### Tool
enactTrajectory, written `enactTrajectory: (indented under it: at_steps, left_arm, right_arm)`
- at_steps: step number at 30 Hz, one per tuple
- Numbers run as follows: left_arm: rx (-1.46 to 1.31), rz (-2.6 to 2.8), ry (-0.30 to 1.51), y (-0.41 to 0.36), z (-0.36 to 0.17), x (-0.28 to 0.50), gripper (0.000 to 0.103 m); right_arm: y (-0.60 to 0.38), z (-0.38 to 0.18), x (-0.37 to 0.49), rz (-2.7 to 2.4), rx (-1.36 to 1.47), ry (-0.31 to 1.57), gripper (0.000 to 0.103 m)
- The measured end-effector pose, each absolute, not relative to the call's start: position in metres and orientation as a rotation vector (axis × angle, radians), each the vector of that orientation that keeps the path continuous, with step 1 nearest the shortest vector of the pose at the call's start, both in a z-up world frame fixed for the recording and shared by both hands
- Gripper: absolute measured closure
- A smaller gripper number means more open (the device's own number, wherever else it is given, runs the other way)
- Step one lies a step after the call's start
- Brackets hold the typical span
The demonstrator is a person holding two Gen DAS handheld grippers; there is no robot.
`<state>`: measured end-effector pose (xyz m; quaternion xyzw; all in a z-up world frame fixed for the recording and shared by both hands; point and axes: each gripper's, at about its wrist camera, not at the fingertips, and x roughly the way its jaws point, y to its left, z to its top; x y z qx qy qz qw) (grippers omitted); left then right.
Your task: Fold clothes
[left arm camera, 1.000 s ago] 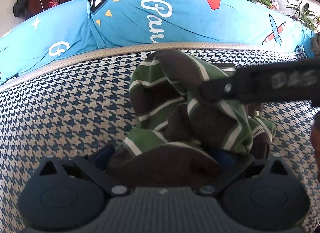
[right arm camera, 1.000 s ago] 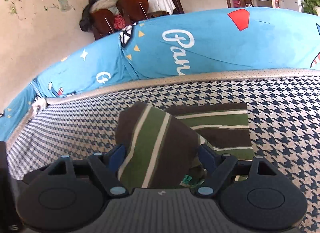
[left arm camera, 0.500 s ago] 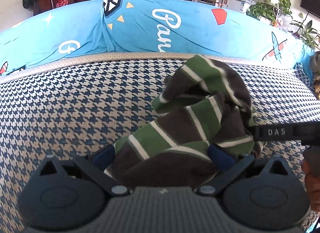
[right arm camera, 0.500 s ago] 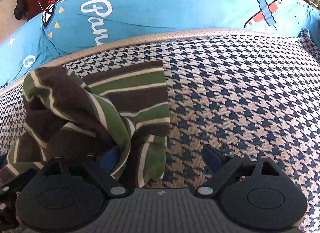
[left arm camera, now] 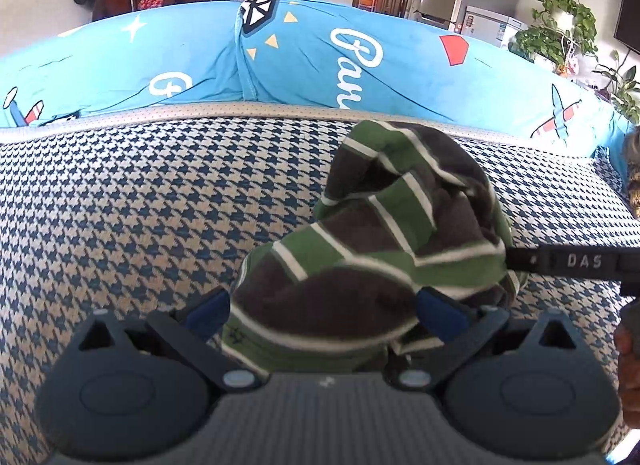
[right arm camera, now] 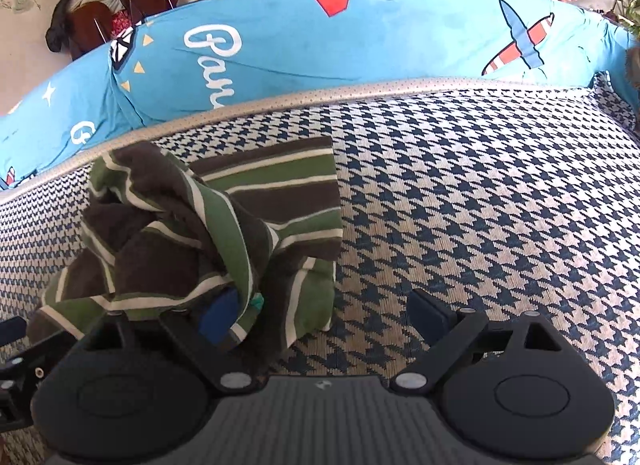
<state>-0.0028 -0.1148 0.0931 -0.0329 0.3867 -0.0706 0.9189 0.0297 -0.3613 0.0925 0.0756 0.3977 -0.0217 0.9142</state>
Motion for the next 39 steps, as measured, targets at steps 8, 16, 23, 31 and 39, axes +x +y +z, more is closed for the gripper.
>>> enactTrajectory:
  at_steps: [8,16,23,31,39]
  left_arm:
    - [-0.056,-0.116,0.815,-0.113,0.096,-0.019,0.0]
    - [-0.046,-0.089,0.841,-0.118,0.101,-0.031,0.0]
    - [-0.036,-0.056,0.862,-0.124,0.102,-0.04,0.0]
    - [-0.014,-0.041,0.876,-0.13,0.106,-0.051,0.0]
    - [-0.029,-0.015,0.887,-0.13,0.11,-0.062,0.0]
  right_arm:
    - [-0.361,0.099,0.012,-0.014,0.21,0.804,0.012]
    - [-0.362,0.102,-0.002,0.005,0.231,0.803,0.012]
    - [-0.362,0.102,-0.012,0.031,0.235,0.808,0.012]
    - [-0.364,0.103,-0.022,0.032,0.231,0.813,0.012]
    - [-0.36,0.104,-0.032,0.033,0.202,0.813,0.011]
